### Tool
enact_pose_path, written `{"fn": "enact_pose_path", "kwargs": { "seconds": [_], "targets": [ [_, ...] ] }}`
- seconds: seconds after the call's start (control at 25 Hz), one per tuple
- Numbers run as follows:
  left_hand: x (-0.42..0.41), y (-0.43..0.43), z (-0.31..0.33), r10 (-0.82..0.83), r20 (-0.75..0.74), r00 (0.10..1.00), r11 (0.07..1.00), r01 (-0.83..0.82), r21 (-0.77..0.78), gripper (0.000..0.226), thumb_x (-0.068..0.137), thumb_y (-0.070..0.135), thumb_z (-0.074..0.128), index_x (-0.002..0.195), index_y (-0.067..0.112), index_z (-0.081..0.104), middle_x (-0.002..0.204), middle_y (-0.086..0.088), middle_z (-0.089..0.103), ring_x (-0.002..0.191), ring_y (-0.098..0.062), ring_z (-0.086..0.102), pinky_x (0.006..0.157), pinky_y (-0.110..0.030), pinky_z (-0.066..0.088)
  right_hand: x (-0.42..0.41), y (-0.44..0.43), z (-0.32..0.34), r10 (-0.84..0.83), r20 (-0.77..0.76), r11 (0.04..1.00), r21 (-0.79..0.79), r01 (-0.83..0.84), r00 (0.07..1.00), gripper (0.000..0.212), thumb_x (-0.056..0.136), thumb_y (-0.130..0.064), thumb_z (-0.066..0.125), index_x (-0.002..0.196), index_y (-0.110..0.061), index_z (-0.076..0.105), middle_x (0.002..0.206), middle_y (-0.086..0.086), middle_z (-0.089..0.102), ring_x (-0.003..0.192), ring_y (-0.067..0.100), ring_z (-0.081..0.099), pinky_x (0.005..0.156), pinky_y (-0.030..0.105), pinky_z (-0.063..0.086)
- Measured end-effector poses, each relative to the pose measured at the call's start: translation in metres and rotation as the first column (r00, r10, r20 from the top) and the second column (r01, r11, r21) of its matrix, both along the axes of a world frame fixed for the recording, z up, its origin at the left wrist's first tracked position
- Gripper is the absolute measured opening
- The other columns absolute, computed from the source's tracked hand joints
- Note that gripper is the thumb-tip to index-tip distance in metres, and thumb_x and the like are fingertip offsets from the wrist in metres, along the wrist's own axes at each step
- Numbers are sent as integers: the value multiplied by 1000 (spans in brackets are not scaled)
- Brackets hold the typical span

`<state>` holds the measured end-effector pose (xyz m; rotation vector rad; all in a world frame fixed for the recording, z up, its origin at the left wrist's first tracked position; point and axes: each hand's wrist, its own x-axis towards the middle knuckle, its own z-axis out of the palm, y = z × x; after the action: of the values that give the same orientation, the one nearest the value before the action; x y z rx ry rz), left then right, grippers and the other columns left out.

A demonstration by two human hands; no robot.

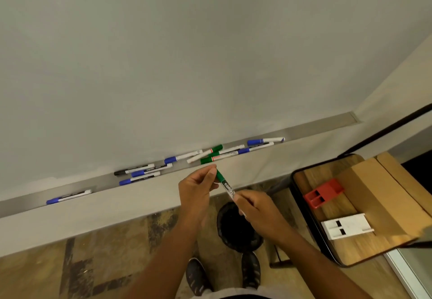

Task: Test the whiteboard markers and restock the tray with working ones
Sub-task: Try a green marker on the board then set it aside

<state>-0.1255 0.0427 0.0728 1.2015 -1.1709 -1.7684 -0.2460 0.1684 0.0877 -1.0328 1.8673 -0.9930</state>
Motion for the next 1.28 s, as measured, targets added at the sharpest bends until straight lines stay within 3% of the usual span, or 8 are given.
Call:
{"fn": "enact_pose_path", "kwargs": {
  "seconds": [0.24,0.4,0.6,0.72,0.88,1.0,1.12,1.28],
  "targets": [
    [6,42,-105,-237,371,898,971,204,126,21,103,18,68,122,18,78,100,8,82,89,-5,77,73,-18,60,8,37,-94,-7,56,951,310,-11,998,30,93,-28,65,63,-29,64,58,-11,61,54,2,55,58,26,47],
    [24,62,-160,-534,589,607,835,487,255,37,105,20,64,140,11,65,132,-6,71,115,-17,69,102,-35,56,8,51,-167,-112,3,848,521,93,994,38,89,-25,68,53,-19,57,49,-6,54,49,4,54,57,28,49],
    [54,71,-191,-633,700,331,681,669,299,27,106,21,57,130,22,69,117,1,71,92,-4,60,77,-16,44,-9,49,-224,-64,-91,772,626,107,994,47,92,-27,65,50,-19,45,50,-5,44,50,12,49,56,27,39],
    [61,71,-199,-572,734,366,743,610,275,37,106,27,59,142,20,64,133,1,69,116,-14,66,90,-21,46,-18,36,-236,-6,-173,733,669,122,985,29,95,-40,59,79,-16,56,71,-1,52,70,19,54,57,27,36],
    [64,71,-203,-538,764,358,767,584,266,27,103,26,61,129,22,69,105,20,67,88,7,59,74,-12,41,-34,26,-235,82,-208,705,704,91,975,29,95,-40,59,87,-13,56,77,2,54,76,23,56,64,35,48],
    [61,68,-200,-525,775,351,772,581,260,11,103,25,60,103,34,67,89,27,58,88,-4,65,65,-10,36,-39,28,-231,64,-204,725,682,95,977,25,97,-37,56,98,-12,58,95,3,62,91,27,61,73,34,47],
    [58,67,-193,-521,773,363,777,576,253,27,106,28,58,131,24,66,113,13,63,115,-20,67,79,-20,45,-41,32,-229,58,-178,746,662,76,982,19,97,-36,56,94,-17,54,87,-3,55,91,26,60,77,36,48],
    [49,67,-183,-497,780,379,781,588,212,40,108,28,53,148,22,56,139,-5,65,126,-22,62,102,-31,49,-41,28,-218,22,-169,776,624,90,985,39,96,-37,58,129,-16,58,124,4,64,117,25,60,93,37,51]
  ]
}}
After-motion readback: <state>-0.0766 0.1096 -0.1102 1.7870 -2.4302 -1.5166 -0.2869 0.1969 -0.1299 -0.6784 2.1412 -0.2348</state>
